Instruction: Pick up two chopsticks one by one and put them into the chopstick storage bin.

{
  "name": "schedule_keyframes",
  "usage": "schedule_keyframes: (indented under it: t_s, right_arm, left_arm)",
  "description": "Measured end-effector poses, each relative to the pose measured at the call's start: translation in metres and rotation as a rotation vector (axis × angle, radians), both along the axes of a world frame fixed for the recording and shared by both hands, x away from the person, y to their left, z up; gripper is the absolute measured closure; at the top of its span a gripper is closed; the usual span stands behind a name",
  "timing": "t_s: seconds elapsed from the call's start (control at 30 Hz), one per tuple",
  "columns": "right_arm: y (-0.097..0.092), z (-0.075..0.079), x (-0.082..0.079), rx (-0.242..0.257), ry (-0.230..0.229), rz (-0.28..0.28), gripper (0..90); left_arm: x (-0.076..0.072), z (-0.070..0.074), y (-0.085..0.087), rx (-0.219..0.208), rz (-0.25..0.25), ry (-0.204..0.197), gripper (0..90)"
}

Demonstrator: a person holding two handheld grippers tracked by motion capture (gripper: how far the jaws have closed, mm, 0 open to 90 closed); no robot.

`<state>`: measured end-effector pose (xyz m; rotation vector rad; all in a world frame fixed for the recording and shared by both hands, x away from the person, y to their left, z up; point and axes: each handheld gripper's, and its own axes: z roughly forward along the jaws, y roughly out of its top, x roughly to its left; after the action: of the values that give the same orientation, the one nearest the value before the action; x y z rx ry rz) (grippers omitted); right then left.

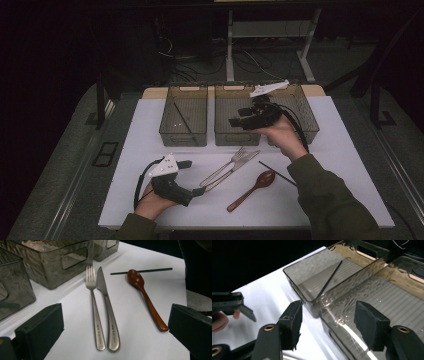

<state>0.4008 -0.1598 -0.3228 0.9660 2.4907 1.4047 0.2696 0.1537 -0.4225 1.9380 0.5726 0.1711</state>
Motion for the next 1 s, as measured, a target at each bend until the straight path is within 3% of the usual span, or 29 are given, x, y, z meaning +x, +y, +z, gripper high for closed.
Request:
schedule_keyframes:
  t_s: [0.27,0.5,1.0]
  right_arm:
    - [-0.038,-0.006,-0.016,0.032,-0.012,-0.02,38.4]
    - [-0.063,-0.019,-0.035,0.009,-0.035,-0.024,38.3]
    - [-0.109,-0.049,-0.069,-0.015,-0.006,-0.048,35.4]
  left_arm:
    - [0.0,0.0,-0.001,-0.004,0.004,0.002,0.0]
    - [0.0,-0.001,0.0,0.001,0.006,0.002,0.0]
    - [0.0,-0.001,0.001,0.011,0.011,-0.002,0.0]
